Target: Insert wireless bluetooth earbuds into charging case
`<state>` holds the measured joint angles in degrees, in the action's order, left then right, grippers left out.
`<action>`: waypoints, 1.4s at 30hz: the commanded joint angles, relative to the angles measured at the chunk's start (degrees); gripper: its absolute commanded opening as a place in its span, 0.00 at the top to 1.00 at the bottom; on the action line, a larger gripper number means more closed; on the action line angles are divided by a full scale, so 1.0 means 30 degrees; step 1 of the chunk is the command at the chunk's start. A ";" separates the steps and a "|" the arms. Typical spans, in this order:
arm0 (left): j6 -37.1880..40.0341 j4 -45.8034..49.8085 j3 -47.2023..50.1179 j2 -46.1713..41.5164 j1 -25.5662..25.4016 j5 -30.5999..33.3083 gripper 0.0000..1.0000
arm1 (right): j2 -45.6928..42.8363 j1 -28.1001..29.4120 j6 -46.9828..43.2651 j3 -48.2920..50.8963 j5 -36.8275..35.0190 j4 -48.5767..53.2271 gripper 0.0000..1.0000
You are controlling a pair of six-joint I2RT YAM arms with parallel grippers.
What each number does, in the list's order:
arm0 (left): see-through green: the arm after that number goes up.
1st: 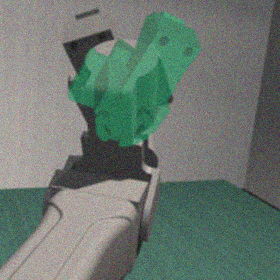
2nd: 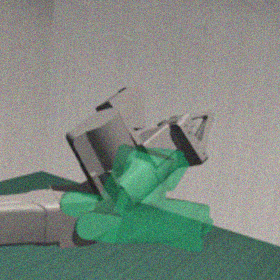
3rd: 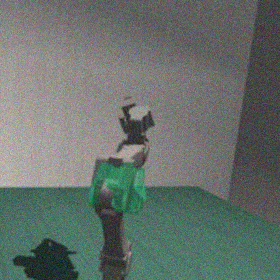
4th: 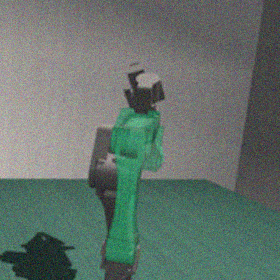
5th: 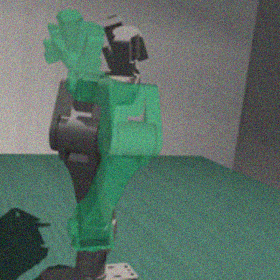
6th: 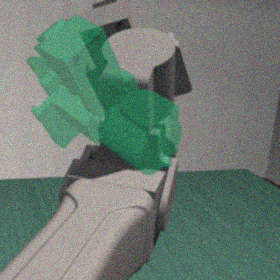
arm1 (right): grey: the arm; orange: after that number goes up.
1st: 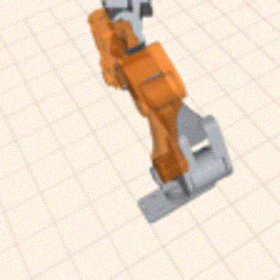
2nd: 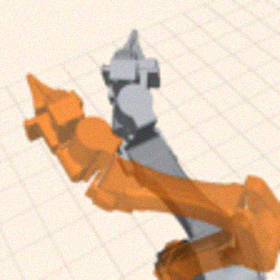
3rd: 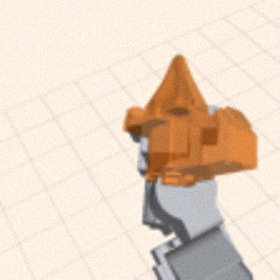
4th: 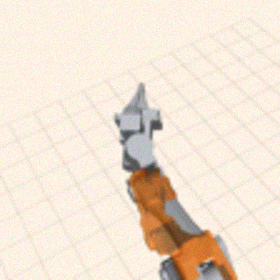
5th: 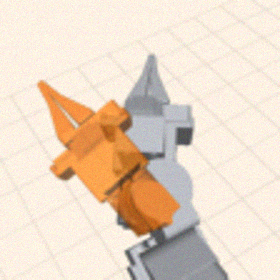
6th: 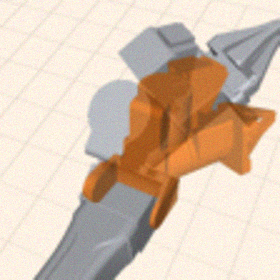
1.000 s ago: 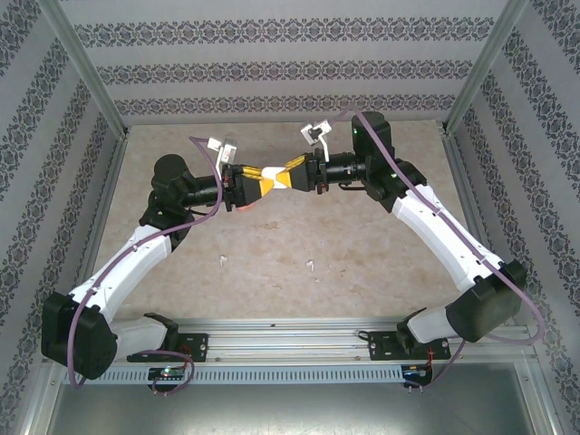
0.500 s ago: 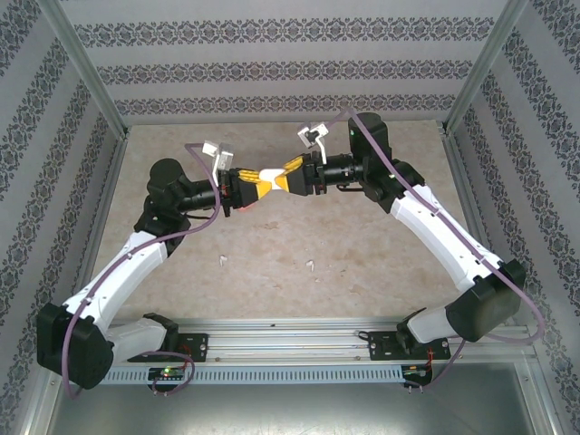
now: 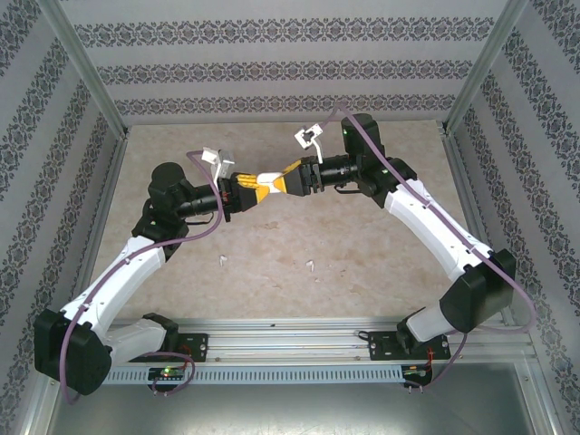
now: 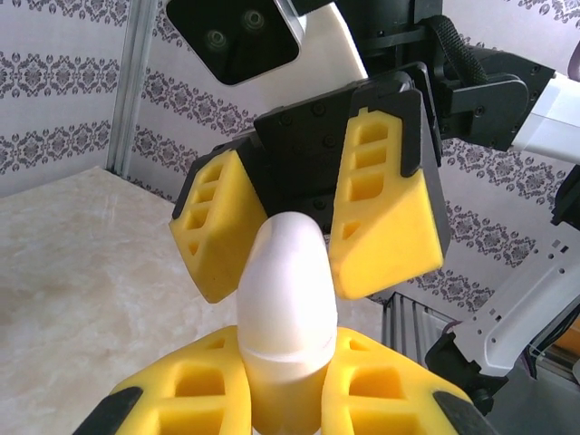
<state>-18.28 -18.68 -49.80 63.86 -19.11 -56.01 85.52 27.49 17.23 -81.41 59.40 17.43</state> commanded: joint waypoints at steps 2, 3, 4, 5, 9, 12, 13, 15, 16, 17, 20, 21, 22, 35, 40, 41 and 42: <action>0.0848 -0.0257 0.0254 -0.0792 -0.0222 -0.1101 1.00 | 0.0458 -0.0447 0.0893 -0.0484 -0.1163 -0.0097 0.46; 0.0876 -0.0194 0.0298 -0.0813 -0.0208 -0.1052 1.00 | 0.0467 -0.0475 0.0987 -0.0491 -0.1193 -0.0099 0.46; 0.0945 -0.0139 0.0319 -0.0829 -0.0239 -0.1066 1.00 | 0.0469 -0.0504 0.1140 -0.0492 -0.1293 -0.0112 0.46; 0.0976 -0.0062 0.0340 -0.0838 -0.0228 -0.1020 1.00 | 0.0497 -0.0524 0.1273 -0.0492 -0.1340 -0.0111 0.46; 0.1201 0.0313 0.0422 -0.0936 -0.0219 -0.0796 1.00 | 0.0667 -0.0659 0.1744 -0.0492 -0.1397 -0.0140 0.46; 0.1811 0.1313 0.0377 -0.1138 -0.0204 -0.0136 1.00 | 0.0654 -0.0650 0.2073 -0.0517 -0.1302 -0.0311 0.46; 0.2126 0.1916 0.0320 -0.1220 -0.0193 0.0307 1.00 | 0.0609 -0.0662 0.2282 -0.0514 -0.1227 -0.0456 0.45; 0.2900 0.3441 0.0193 -0.1441 -0.0191 0.1483 1.00 | 0.0546 -0.0640 0.2851 -0.0599 -0.1281 -0.0566 0.42; 0.3328 0.4232 0.0143 -0.1581 -0.0191 0.2178 1.00 | 0.0532 -0.0693 0.3137 -0.0663 -0.1283 -0.0566 0.42; 0.3649 0.4826 0.0166 -0.1751 -0.0181 0.2754 1.00 | 0.0471 -0.0695 0.3364 -0.0750 -0.1311 -0.0457 0.41; 0.3957 0.5448 0.0606 -0.2365 -0.0076 0.3990 1.00 | 0.0243 -0.0723 0.3874 -0.0799 -0.1353 -0.0122 0.39; 0.3963 0.5586 0.0745 -0.2550 -0.0010 0.4371 1.00 | 0.0110 -0.0739 0.3936 -0.0714 -0.1442 -0.0065 0.39; 0.4013 0.5833 0.0901 -0.2784 0.0018 0.4887 1.00 | -0.0015 -0.0748 0.3980 -0.0555 -0.1684 0.0040 0.39; 0.6340 1.3960 0.0602 -0.7655 0.0139 1.1963 1.00 | 0.2846 0.1668 0.4383 0.1250 -0.9057 0.2949 0.44; 0.6448 1.6409 0.0315 -0.9625 0.0131 1.4158 1.00 | 0.6909 0.4047 0.5218 -0.1279 -0.9759 0.4553 0.49; 0.6515 1.6913 0.0171 -0.9919 0.0131 1.4382 1.00 | 0.7731 0.4527 0.5912 -0.1905 -1.0101 0.5137 0.50; 0.6561 1.7343 0.0035 -1.0120 0.0123 1.4544 1.00 | 0.8326 0.4878 0.6651 -0.2333 -1.0278 0.5450 0.50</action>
<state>-0.45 26.46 -47.40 35.53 -19.03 -17.28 107.22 39.72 32.25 -83.94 32.16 28.62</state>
